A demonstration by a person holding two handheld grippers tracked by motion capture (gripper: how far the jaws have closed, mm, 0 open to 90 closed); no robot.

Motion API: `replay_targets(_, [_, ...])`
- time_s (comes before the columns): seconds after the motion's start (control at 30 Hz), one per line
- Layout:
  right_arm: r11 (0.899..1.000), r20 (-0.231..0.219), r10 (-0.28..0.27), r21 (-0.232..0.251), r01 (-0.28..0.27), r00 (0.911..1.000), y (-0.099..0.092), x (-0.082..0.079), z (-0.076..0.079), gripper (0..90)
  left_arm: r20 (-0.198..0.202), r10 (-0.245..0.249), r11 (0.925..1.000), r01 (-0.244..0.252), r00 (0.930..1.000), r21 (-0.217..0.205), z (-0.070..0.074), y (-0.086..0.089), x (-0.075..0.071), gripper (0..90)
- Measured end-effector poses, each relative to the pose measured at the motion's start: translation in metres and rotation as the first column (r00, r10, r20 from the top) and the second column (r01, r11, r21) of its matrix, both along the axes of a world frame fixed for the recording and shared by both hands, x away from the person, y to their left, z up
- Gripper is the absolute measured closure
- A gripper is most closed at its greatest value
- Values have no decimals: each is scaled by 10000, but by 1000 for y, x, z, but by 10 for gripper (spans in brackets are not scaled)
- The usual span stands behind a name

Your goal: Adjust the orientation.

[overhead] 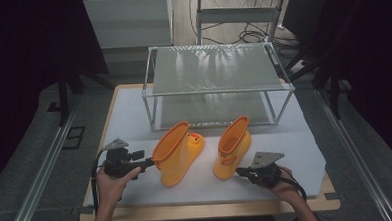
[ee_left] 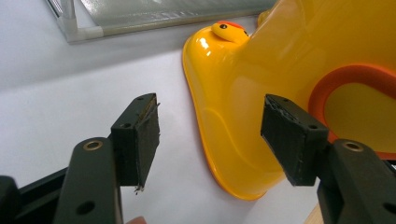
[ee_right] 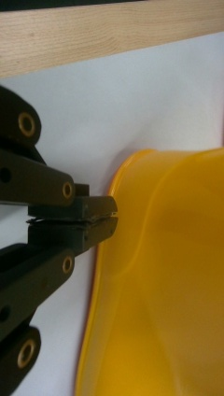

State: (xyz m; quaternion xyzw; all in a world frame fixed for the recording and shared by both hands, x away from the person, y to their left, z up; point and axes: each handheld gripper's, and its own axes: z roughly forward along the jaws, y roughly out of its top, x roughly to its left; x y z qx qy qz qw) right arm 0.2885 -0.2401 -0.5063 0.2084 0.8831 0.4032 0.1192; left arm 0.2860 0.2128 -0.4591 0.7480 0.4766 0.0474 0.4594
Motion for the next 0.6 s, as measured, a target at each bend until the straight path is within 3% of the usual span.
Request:
replay_targets(0.1, [9994, 163, -333, 141, 331, 9993, -10, -2, 3, 839, 3, 17, 10000, -17, 10000, -5, 0, 1, 0, 379])
replay_targets(0.17, [9930, 154, -1067, 516, 1058, 9942, -30, -2, 5, 772, -15, 36, 10000, -36, 10000, -36, 0, 2, 0, 382])
replay_targets(0.37, [9594, 24, -2564, 1220, 2542, 9666, -66, 0, 4, 599, -42, 72, 10000, -72, 10000, -53, 0, 1, 0, 385])
replay_targets(0.4, [9594, 24, -2564, 1220, 2542, 9666, -66, 0, 4, 599, -42, 72, 10000, -72, 10000, -53, 0, 1, 0, 385])
replay_targets(0.43, [9447, -69, -2982, 1405, 2962, 9545, -73, 3, 3, 573, -61, 62, 10000, -62, 10000, -56, 0, 1, 0, 386])
replay_targets(0.47, [9392, -120, -3122, 1465, 3105, 9499, -75, 4, 2, 566, -100, 62, 10000, -62, 9999, -42, 0, 1, 1, 386])
replay_targets(0.6, [9325, -130, -3282, 1554, 3262, 9445, -78, 5, 1, 548, -158, 76, 9999, -77, 9998, -86, 0, 1, 0, 386])
